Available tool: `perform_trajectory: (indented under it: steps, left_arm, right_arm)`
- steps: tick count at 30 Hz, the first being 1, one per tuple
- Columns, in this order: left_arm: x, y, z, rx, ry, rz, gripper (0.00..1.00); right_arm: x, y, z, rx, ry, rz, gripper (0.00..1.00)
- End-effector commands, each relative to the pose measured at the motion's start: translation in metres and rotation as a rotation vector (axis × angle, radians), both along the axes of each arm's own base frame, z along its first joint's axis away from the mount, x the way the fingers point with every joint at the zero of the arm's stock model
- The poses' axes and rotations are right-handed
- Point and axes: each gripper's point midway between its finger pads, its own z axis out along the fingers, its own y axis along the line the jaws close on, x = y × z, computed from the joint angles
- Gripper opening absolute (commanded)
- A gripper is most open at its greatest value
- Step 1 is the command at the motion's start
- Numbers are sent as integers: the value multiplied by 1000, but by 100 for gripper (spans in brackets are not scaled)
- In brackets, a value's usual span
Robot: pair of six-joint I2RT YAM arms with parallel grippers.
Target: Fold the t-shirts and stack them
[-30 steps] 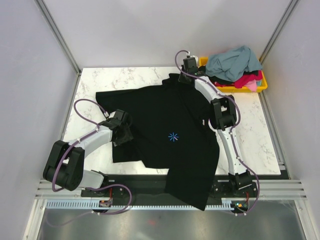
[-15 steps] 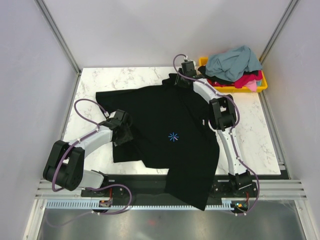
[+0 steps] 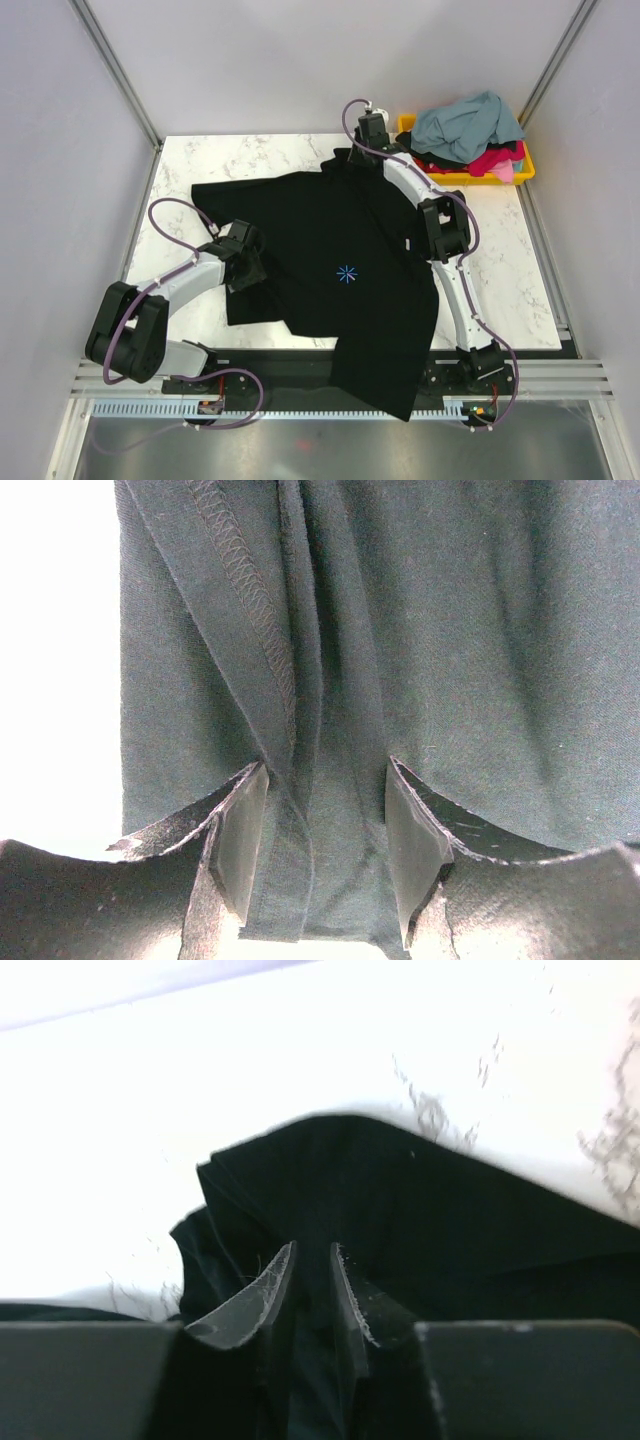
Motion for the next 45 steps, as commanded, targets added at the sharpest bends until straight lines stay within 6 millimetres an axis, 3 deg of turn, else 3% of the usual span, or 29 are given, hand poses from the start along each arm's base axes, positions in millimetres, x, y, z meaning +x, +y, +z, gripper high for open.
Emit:
perform_trajectory:
  steps: [1,4,13,14,16,23,34,40,45]
  left_arm:
    - [-41,-4,-31,-31,161,14,57]
    - [-41,-4,-31,-30,162,11,57]
    - [-40,-5,-31,-25,161,7,57]
    - [-40,-6,-30,-26,160,7,57]
    - [-39,-6,-30,-25,158,5,57]
    - [-40,-6,-31,-21,158,2,57]
    - [-39,-7,-31,-20,161,0,56]
    - [-39,-8,-31,-19,162,-4,56]
    - [-38,-8,-31,-18,160,-4,56]
  right_arm:
    - [14,-5,16,-6,-56,-26,26]
    - [16,-8,11,-2,-48,-27,21]
    - [-11,-8,5,-46,9,10,41]
    - [-13,-8,11,-45,3,8,43]
    - [-18,-10,5,-48,24,2,44]
    - [-15,-5,-11,-29,47,4,44]
    - [3,4,-16,5,16,-1,44]
    - [-2,5,-29,-7,42,4,44]
    - [-5,4,-35,-26,52,6,35]
